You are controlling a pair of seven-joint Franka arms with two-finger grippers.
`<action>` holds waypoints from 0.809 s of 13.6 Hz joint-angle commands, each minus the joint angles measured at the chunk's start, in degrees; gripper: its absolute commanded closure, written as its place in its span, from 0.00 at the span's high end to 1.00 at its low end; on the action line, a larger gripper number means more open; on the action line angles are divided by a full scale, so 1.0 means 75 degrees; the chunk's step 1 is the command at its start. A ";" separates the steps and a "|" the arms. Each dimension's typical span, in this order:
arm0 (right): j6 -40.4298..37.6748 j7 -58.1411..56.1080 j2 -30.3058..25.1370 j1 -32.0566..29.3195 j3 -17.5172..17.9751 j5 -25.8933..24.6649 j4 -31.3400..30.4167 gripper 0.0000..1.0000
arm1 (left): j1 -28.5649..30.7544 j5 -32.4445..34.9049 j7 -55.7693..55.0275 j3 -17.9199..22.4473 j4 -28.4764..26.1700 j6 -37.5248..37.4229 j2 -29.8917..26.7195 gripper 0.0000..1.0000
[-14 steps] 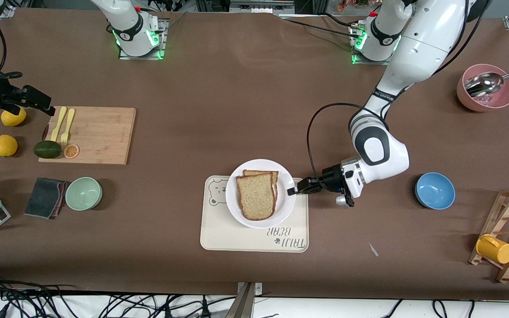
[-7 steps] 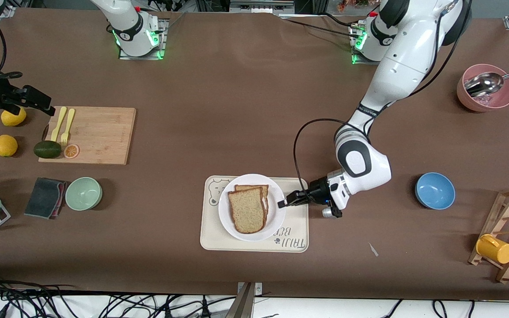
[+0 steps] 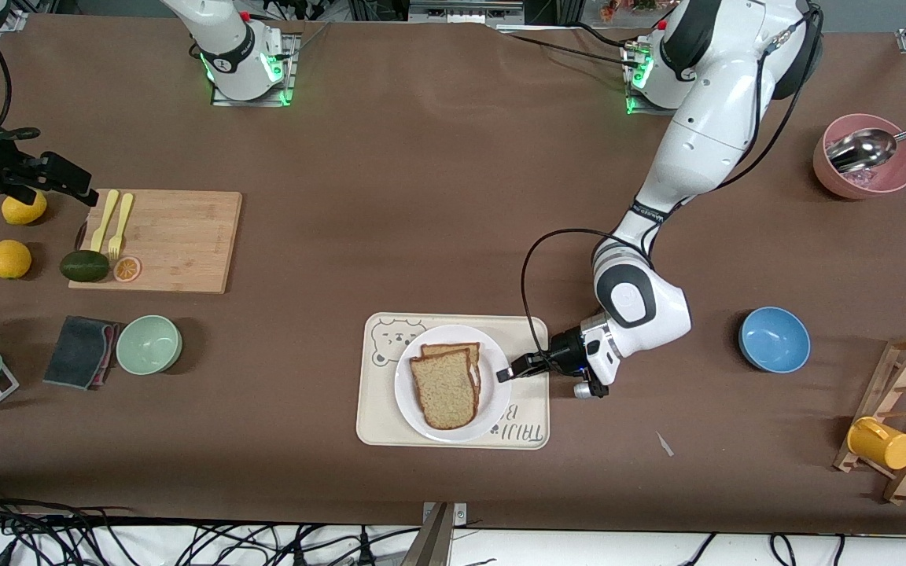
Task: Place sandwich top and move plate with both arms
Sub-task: 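Slide the plate with the left gripper onto the bear tray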
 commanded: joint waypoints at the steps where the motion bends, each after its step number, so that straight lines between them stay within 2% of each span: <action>1: -0.0112 0.0086 0.0040 0.0028 -0.0001 0.0121 0.0139 1.00 | -0.0232 0.0167 -0.0257 0.0061 0.0383 0.0034 0.0243 0.00; 6: -0.0112 0.0086 0.0040 0.0028 -0.0001 0.0121 0.0139 1.00 | -0.0232 0.0179 -0.0187 0.0061 0.0372 0.0034 0.0267 0.03; 7: -0.0112 0.0086 0.0040 0.0028 -0.0001 0.0121 0.0139 1.00 | -0.0209 0.0190 -0.0163 0.0061 0.0360 0.0034 0.0267 0.09; 11: -0.0112 0.0086 0.0040 0.0016 -0.0001 0.0121 0.0139 1.00 | -0.0150 0.0214 -0.0175 0.0061 0.0360 0.0011 0.0220 0.51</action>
